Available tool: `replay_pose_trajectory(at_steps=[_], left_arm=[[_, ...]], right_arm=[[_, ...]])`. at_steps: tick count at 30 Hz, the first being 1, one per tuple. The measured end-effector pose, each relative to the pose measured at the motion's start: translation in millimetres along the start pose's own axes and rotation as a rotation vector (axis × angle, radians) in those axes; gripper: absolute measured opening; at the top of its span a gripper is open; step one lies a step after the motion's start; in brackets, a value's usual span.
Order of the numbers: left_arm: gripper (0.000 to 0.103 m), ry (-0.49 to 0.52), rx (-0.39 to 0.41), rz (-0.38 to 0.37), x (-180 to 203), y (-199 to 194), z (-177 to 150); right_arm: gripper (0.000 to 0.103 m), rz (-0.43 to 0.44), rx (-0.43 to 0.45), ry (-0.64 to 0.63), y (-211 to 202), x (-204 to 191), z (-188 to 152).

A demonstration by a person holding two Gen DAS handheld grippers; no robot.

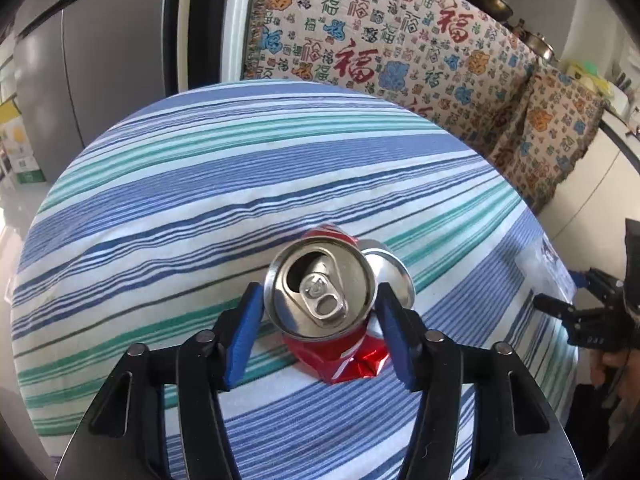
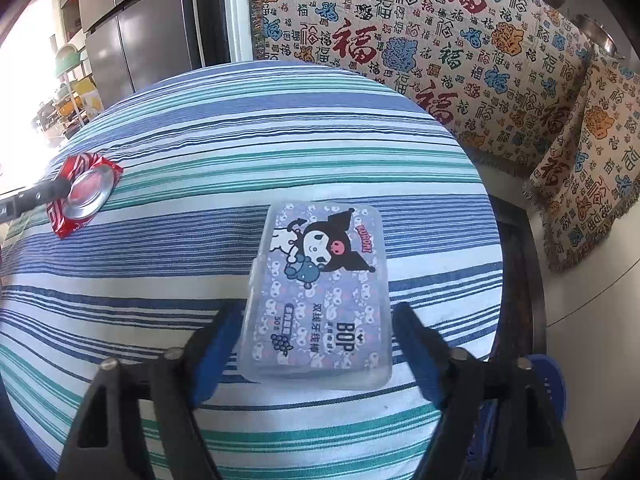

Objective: Collect trash
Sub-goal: 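Grasp the crushed red can with the left tool while the right tool grasps the clear plastic box, then carry the red can to the blue basket while the right tool carries the plastic box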

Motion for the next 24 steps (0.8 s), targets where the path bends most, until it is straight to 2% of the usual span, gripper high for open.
replay_pose_trajectory(at_steps=[1, 5, 9, 13, 18, 24], left_arm=[[0.078, 0.000, -0.002, -0.004, -0.9, 0.7, -1.9], [0.081, 0.017, 0.005, 0.005, -1.5, 4.1, -3.1], [0.081, 0.039, 0.023, 0.036, 0.8, 2.1, 0.4], [0.081, 0.049, 0.044, 0.033, 2.0, -2.3, 3.5], [0.078, 0.056, 0.034, 0.040, 3.1, 2.0, 4.6], [0.078, 0.066, 0.034, 0.052, 4.9, 4.2, 5.5]], right_arm=[[0.087, 0.005, 0.000, 0.010, 1.7, -0.1, 0.6], [0.088, 0.008, 0.002, 0.037, 8.5, -1.2, 2.4], [0.088, 0.005, -0.010, 0.040, 10.4, -1.1, 3.4], [0.088, -0.003, -0.006, 0.051, 3.6, 2.4, 8.0], [0.088, 0.017, -0.008, 0.052, -3.4, 1.4, 15.8], [0.088, 0.000, -0.024, 0.030, -1.4, -3.6, 25.3]])
Point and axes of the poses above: each gripper's, at about its wrist camera, not at the fingertips, and y roughly the way its jaws point, x to its right, z to its top, the point moved 2 cm from there along y, roughly the way its jaws point, and after that the axes turned 6 degrees about y, right-handed, at the moved point
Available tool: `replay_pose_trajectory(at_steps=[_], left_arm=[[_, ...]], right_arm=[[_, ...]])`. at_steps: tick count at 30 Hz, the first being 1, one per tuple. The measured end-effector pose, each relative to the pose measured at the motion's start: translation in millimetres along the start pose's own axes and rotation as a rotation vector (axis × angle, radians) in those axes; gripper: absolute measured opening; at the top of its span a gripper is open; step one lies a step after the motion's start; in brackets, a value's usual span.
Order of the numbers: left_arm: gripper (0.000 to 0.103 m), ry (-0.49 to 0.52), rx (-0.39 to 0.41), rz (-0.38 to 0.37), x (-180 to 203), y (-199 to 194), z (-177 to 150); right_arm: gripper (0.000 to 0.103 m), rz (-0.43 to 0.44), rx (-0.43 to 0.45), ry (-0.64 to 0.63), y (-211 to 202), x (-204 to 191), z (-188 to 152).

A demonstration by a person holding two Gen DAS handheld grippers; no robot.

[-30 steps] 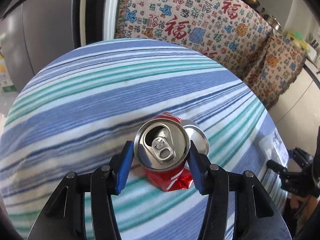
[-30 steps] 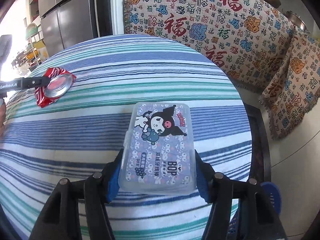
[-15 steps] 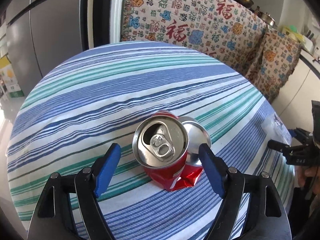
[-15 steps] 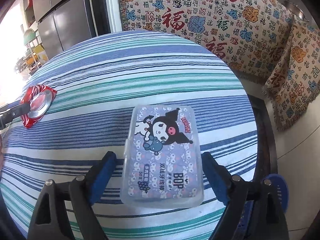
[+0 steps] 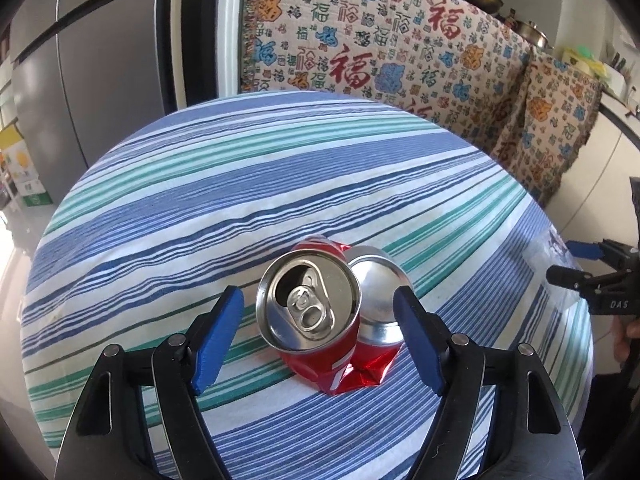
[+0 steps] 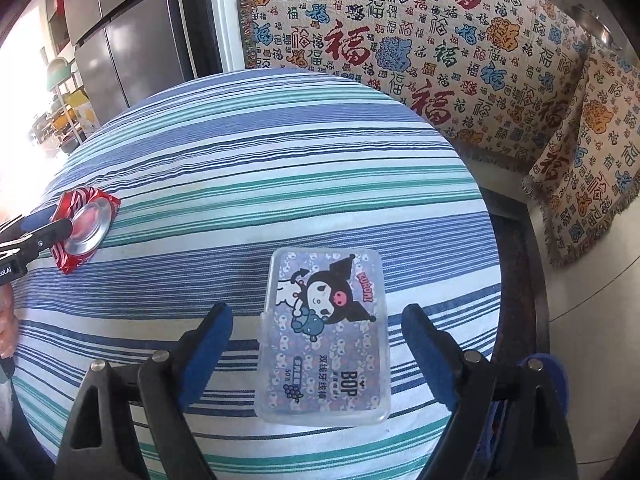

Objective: Collect trash
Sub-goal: 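Carry the red can to the blue basket while the right tool carries the plastic box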

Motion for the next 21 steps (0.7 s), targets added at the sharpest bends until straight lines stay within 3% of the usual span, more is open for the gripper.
replay_pose_trajectory(at_steps=[2, 3, 4, 5, 14, 21], left_arm=[[0.070, 0.004, -0.005, 0.002, 1.6, 1.1, 0.5], [0.060, 0.006, -0.010, 0.007, 1.9, 2.0, 0.6], [0.051, 0.011, -0.007, 0.015, 2.1, 1.6, 1.4], [0.051, 0.012, -0.005, 0.016, 1.7, 0.9, 2.4], [0.050, 0.015, 0.020, 0.026, 4.2, -8.8, 6.0], [0.050, 0.004, 0.041, -0.017, 10.8, -22.7, 13.5]], right_arm=[[0.088, -0.005, -0.010, -0.005, 0.4, -1.5, 2.4], [0.088, -0.004, -0.018, -0.005, -0.1, -1.3, 2.2], [0.082, -0.003, -0.028, -0.002, -0.3, -1.1, 2.4], [0.064, -0.014, -0.032, 0.002, -1.2, -0.8, 2.6], [0.063, 0.006, 0.001, -0.007, -19.1, -7.9, -0.3], [0.063, 0.026, 0.032, -0.003, -41.6, -5.3, 0.2]])
Point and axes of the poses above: each gripper's, at about its wrist camera, not at the fingertips, and y roughly the way its jaws point, x to its right, z to its top, the point moved 2 cm from there along y, roughly the way its jaws point, and after that the axes turned 6 degrees about y, right-handed, at the moved point
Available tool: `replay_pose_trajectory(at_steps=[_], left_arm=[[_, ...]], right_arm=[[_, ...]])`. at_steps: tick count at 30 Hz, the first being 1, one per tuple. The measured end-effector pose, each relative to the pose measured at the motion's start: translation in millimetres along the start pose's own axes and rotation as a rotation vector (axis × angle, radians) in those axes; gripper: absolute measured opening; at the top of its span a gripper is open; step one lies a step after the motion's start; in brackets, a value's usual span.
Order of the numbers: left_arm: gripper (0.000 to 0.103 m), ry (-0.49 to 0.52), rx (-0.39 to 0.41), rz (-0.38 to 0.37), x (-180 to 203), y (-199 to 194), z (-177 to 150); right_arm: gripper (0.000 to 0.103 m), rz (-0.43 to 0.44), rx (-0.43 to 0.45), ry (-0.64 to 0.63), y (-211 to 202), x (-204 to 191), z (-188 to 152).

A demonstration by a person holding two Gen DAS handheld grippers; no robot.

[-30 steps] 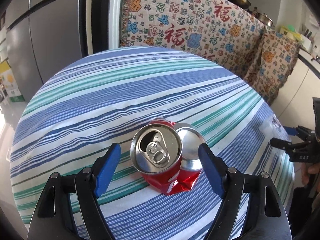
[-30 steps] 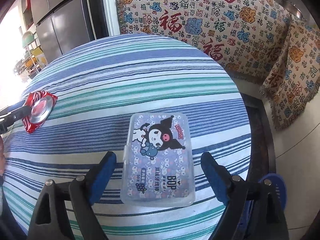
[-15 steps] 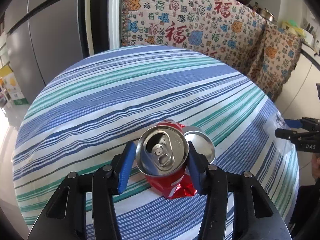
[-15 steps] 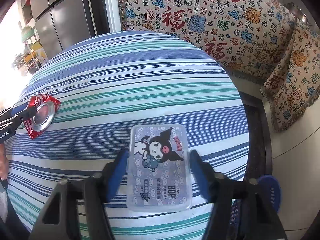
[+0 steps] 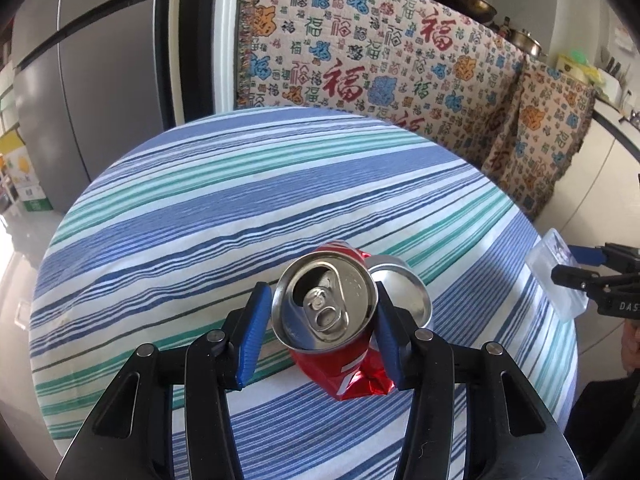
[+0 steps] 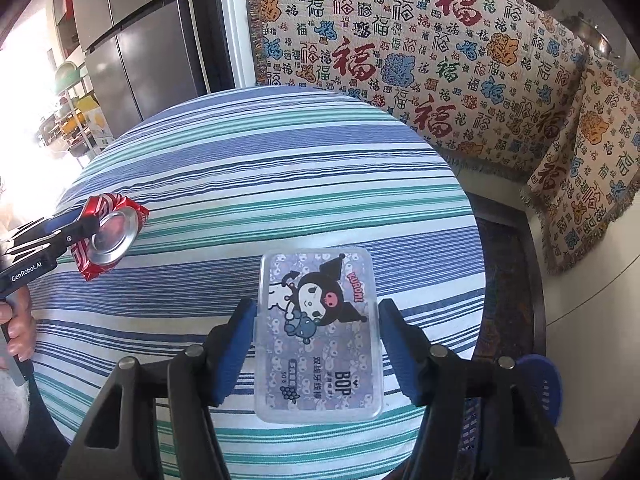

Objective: Collect trash
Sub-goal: 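Carry the red can to the blue basket while the right tool carries the plastic box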

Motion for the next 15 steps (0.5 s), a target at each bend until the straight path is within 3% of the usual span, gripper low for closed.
replay_pose_trajectory(at_steps=[7, 15], left_arm=[[0.050, 0.041, 0.030, -0.097, 51.2, -21.9, 21.5], [0.050, 0.144, 0.072, -0.308, 184.7, -35.1, 61.1]], right_arm=[[0.063, -0.003, 0.043, 0.043, -43.1, 36.8, -5.7], [0.063, -0.144, 0.060, 0.156, -93.4, 146.8, -42.3]])
Point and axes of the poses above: each gripper's, at about its wrist camera, not at the fingertips, and y roughly the way its jaws point, x to its right, z to its top, the point moved 2 cm from there along y, roughly the way its jaws point, and after that the axes turned 6 degrees about y, right-handed, at the moved point
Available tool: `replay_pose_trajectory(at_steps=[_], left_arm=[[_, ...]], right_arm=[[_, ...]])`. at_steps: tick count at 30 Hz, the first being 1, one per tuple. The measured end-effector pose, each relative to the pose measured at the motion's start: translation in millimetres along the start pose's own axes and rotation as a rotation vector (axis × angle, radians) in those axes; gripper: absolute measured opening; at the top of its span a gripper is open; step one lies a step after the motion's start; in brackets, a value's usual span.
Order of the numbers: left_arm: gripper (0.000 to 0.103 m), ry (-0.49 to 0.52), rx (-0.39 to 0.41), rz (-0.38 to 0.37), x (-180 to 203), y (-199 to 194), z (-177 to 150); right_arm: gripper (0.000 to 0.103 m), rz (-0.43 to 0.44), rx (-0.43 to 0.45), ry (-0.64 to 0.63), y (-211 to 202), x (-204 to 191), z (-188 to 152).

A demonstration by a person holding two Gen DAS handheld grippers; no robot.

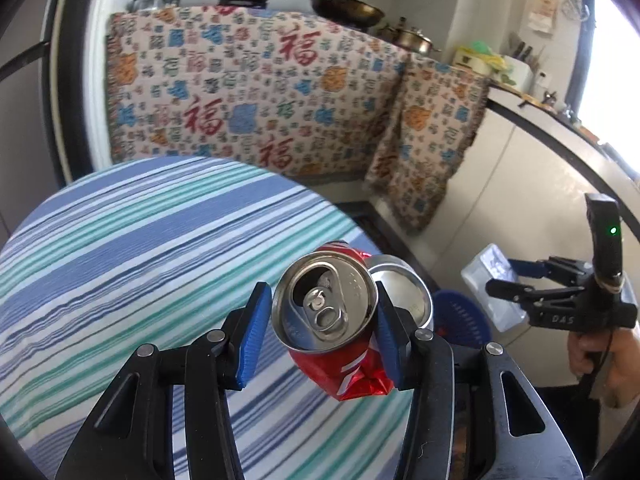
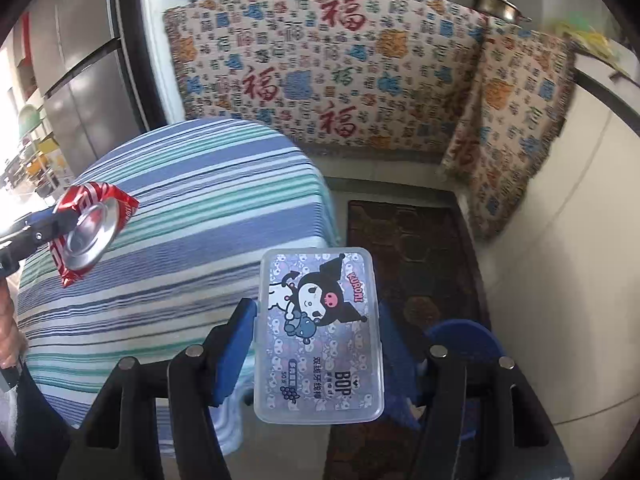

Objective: Collect trash
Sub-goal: 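Carry the red can to the blue basket while the right tool carries the plastic box, then release the can into the basket while the right tool drops the plastic box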

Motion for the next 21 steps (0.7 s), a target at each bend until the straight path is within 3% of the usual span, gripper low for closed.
replay_pose_trajectory(at_steps=[9, 13, 21], left_arm=[[0.050, 0.097, -0.068, -0.184, 151.9, 97.1, 23.0], [0.050, 0.117, -0.122, -0.228, 200.0, 151.3, 15.7], [0.050, 0.119, -0.209, -0.250, 245.7, 235.5, 5.4]], right_arm=[[0.063, -0.134, -0.020, 0.186, 4.6, 161.7, -41.5], [0.063, -0.142, -0.029, 0.220, 19.3, 201.3, -53.8], [0.064, -0.144, -0.087, 0.228, 72.7, 254.3, -72.0]])
Point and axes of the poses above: each gripper's, at about its wrist camera, not at the fingertips, and y roughly the way its jaws point, x to its right, z to its top, the point moved 2 cm from there along y, roughly the way its jaws point, and after that the axes turned 6 degrees about y, right-handed, at the moved point
